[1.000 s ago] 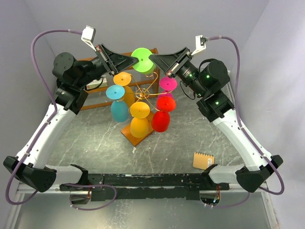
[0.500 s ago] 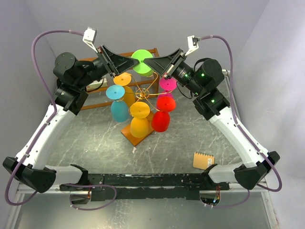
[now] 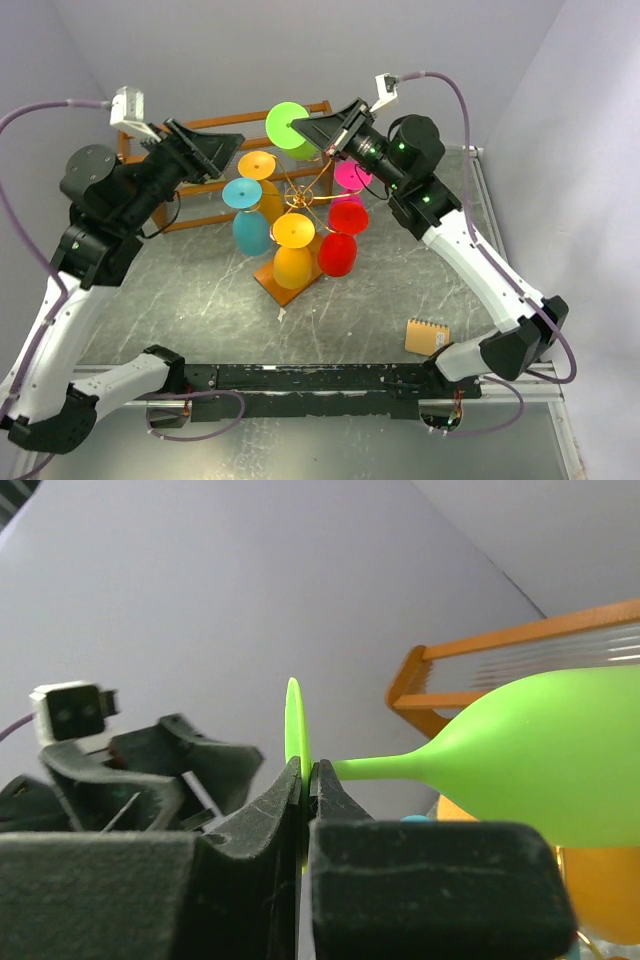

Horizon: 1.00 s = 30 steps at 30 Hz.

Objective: Place the wine glass upside down on the wine glass rack

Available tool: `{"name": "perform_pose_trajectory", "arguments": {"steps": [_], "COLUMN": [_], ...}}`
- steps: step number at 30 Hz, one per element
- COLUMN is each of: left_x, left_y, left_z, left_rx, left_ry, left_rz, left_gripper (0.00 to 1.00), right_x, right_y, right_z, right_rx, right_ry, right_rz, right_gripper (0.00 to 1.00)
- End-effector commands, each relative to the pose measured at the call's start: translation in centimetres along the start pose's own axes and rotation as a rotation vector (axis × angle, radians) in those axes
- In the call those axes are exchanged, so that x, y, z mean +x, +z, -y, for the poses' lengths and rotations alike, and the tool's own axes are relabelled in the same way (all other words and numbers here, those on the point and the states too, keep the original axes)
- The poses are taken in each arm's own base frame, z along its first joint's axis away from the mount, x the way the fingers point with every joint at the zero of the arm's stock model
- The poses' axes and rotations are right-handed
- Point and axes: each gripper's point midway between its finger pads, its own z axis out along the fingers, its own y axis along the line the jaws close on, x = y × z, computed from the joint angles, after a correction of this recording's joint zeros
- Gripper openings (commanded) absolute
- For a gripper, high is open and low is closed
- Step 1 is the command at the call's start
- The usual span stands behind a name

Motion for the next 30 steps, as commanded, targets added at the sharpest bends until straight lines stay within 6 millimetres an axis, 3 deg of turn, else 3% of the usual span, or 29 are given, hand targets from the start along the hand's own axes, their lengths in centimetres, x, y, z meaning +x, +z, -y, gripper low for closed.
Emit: {"name": "perform_pose_trajectory", "arguments": {"steps": [1,14,23,30], "left_x": [-0.2,0.7,0.8,0.8], "left_y": [-2.1,-3.4,-3.5,-3.6], "left_z": [-4.2,-6.0,-6.3,-6.3], "left_rx": [-0.203,-0.274,-0.284,-0.285], "left_ry": [0.121,0.17,0.176,0.174], "left_rz": [0.042,0.02,0.019,0.019], "left_gripper": [0.72,0.71,0.71,0.7], "right_x": [-1.0,-0.2,0.8,2.0], "right_y": [1.0,3.6,3.9,2.9], "right_z": [0.0,2.9,3.7,6.2], "right_rx": [-0.024,0.006,0.009,0.117], "right_ry": [-0.022,-0.005,0.046,0.145], "right_rz": [0.038,0.027,-0.006,-0.008], "right_gripper": [0.0,0.0,0.0,0.0]}}
